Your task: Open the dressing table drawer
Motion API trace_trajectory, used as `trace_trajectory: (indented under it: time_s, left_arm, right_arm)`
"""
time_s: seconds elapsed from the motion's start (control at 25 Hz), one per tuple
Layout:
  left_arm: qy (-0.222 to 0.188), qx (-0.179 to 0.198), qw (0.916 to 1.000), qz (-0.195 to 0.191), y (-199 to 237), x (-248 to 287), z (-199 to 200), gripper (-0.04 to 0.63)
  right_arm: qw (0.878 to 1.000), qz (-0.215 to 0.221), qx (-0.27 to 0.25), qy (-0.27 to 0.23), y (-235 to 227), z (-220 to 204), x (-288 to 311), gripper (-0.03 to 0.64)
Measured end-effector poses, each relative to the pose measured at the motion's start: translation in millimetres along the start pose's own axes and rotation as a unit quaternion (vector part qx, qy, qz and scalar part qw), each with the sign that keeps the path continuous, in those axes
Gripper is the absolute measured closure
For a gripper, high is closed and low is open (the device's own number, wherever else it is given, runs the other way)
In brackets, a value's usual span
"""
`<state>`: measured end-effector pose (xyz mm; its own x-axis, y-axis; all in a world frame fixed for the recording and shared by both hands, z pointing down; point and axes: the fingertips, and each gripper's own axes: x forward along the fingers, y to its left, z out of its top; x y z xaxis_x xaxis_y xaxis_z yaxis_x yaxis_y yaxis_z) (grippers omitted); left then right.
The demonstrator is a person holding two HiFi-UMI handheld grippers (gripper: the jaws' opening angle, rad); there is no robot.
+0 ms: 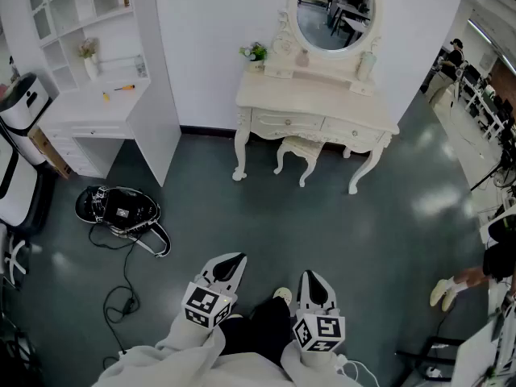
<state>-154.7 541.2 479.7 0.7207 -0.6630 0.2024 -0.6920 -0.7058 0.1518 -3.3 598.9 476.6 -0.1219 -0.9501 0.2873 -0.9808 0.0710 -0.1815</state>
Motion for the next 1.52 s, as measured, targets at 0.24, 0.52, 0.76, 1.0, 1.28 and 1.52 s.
trace_trajectory:
  time_s: [0.24,0.52,0.76,1.0,1.28,1.52]
  left_arm:
    - [-0.002,-0.006,0.9999,-0.013,4.2,-25.3,-3.3,0.580]
    - [-0.007,-0.008,0.9999,-0.013,15.5,-43.6,-4.9,0.580]
    - [-0.014,-0.022,0.9996,-0.009,19.2,-52.3,-7.4,0.580]
    - [-0.010,-0.029,0.9995,0.008,34.1,-46.8,-14.0,0.578]
    - [-0.009,-0.019,0.9994,0.029,60.5,-17.9,-1.9,0.580]
    - [-0.014,-0.022,0.9989,0.040,82.0,25.2,13.1,0.580]
  right_arm:
    - [1.000,-0.008,-0.002,-0.006,25.3,-5.0,-11.4,0.583]
    - [1.000,-0.018,-0.002,-0.001,44.0,-13.4,-14.8,0.583]
    - [1.000,-0.016,-0.011,0.009,49.4,-9.7,-11.7,0.583]
    - [1.000,0.005,-0.006,0.013,52.2,-13.2,8.3,0.583]
    - [0.999,0.032,0.005,0.014,43.3,2.2,54.7,0.583]
    - [0.999,0.046,0.011,0.023,19.5,21.7,104.0,0.583]
